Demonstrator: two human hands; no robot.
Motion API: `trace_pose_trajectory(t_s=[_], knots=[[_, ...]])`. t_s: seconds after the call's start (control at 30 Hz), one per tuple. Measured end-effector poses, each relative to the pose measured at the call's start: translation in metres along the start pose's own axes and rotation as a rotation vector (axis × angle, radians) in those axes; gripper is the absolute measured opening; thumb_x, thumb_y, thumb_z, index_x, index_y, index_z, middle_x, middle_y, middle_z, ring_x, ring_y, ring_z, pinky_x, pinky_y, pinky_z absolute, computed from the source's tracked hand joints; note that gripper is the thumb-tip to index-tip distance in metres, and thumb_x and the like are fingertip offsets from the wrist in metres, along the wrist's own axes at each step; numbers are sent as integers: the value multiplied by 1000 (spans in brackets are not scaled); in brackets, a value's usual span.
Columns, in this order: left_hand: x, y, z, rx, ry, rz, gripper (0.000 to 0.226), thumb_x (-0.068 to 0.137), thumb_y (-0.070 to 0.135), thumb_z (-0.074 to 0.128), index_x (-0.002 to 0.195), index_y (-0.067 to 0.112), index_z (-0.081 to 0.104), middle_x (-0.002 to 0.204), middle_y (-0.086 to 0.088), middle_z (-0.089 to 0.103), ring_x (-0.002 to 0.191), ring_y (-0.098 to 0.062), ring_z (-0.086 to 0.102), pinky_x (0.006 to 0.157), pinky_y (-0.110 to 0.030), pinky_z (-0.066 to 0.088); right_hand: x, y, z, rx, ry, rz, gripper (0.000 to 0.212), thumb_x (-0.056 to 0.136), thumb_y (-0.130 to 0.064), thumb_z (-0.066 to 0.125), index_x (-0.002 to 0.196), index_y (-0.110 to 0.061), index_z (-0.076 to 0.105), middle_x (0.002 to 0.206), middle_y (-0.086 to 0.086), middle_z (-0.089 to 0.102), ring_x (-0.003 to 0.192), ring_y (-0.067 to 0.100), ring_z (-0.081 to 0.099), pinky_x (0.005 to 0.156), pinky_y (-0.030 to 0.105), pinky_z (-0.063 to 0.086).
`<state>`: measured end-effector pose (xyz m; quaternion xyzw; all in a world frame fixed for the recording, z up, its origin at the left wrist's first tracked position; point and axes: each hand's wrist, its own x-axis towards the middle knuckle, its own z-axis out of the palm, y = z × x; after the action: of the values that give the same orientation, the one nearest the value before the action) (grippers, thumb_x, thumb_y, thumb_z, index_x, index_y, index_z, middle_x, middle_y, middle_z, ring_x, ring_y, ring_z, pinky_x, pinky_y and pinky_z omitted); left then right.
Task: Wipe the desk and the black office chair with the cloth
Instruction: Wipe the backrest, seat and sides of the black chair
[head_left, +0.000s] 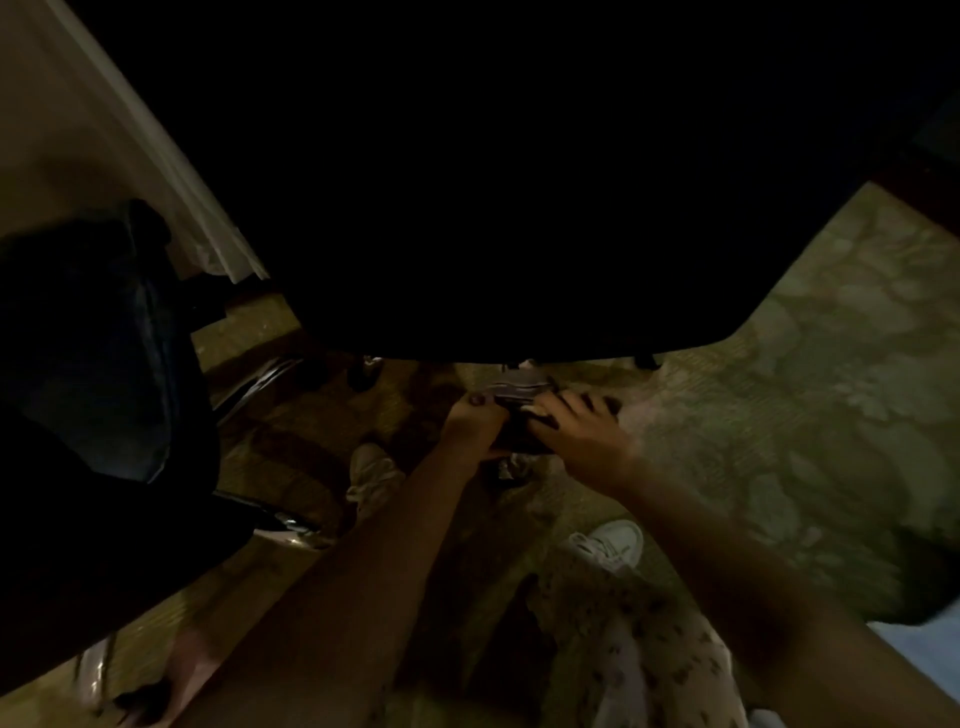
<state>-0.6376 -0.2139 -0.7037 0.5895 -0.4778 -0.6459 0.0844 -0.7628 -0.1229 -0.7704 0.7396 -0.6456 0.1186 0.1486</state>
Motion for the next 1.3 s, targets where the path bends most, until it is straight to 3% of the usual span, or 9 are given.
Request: trace_pose_trajectory(t_s=[0.1, 0.2, 0.37, 0.57, 0.7, 0.8, 0.9, 1.13, 1.3], knots=[[-8, 4, 26, 180, 89, 267, 29, 89, 4, 55, 69, 19, 39, 73, -1, 44, 84, -24, 47, 73, -31, 34, -13, 25, -19, -125, 166, -3, 38, 71, -6, 43, 107, -18, 48, 112, 15, 57, 98, 31, 46, 79, 42, 36], [-24, 15, 49, 222, 148, 480, 9, 89, 8, 56, 97, 4, 55, 89, -15, 57, 94, -31, 54, 69, -26, 31, -15, 49, -34, -242, 350, 35, 28, 91, -6, 32, 104, -19, 52, 109, 13, 55, 93, 29, 47, 79, 40, 35], [-13, 23, 70, 143, 75, 401, 39, 90, 1, 51, 128, 9, 49, 107, -7, 56, 100, -21, 53, 70, -20, 35, -23, 74, -13, -340, 329, 16, 24, 87, -8, 40, 105, -21, 49, 114, 9, 45, 98, 32, 45, 81, 47, 37], [17, 8, 77, 307, 34, 305, 43, 89, 3, 52, 131, 10, 47, 121, -17, 58, 112, -35, 54, 90, -41, 47, -35, 59, 18, -70, 186, 163, 35, 75, -11, 45, 109, -20, 46, 114, 10, 40, 97, 33, 40, 69, 51, 52], [21, 1, 89, 339, 23, 159, 31, 90, 9, 54, 120, 4, 55, 119, -18, 59, 113, -35, 54, 96, -42, 45, -52, 53, 19, 49, 28, 226, 79, 48, 3, 78, 116, -19, 44, 114, 12, 38, 95, 33, 38, 61, 45, 51], [11, 5, 108, 323, -18, 182, 24, 74, 22, 59, 96, 12, 59, 110, -20, 62, 107, -36, 58, 92, -46, 48, -65, 59, 6, -5, 80, 325, 61, 58, -7, 67, 112, -18, 43, 110, 11, 39, 91, 33, 41, 64, 45, 52], [-9, 26, 137, 357, -75, 327, 26, 84, 11, 58, 108, 2, 56, 112, -25, 59, 107, -39, 56, 90, -44, 47, -79, 73, -16, -49, 157, 519, 40, 69, -15, 44, 109, -16, 44, 106, 12, 39, 80, 38, 55, 62, 42, 48], [-9, 79, 190, 697, -52, 614, 16, 97, 17, 45, 106, 8, 54, 94, -11, 51, 84, -24, 49, 62, -25, 32, -59, 105, -26, 286, 414, 900, 30, 70, -4, 54, 98, -7, 48, 101, 22, 52, 82, 40, 53, 63, 44, 48], [-4, 68, 176, 933, -24, 651, 24, 96, 18, 45, 115, 5, 53, 109, -15, 55, 101, -29, 53, 69, -30, 34, -49, 80, -11, 644, 359, 963, 38, 70, -12, 58, 106, 3, 56, 113, 21, 49, 96, 33, 54, 74, 43, 48]])
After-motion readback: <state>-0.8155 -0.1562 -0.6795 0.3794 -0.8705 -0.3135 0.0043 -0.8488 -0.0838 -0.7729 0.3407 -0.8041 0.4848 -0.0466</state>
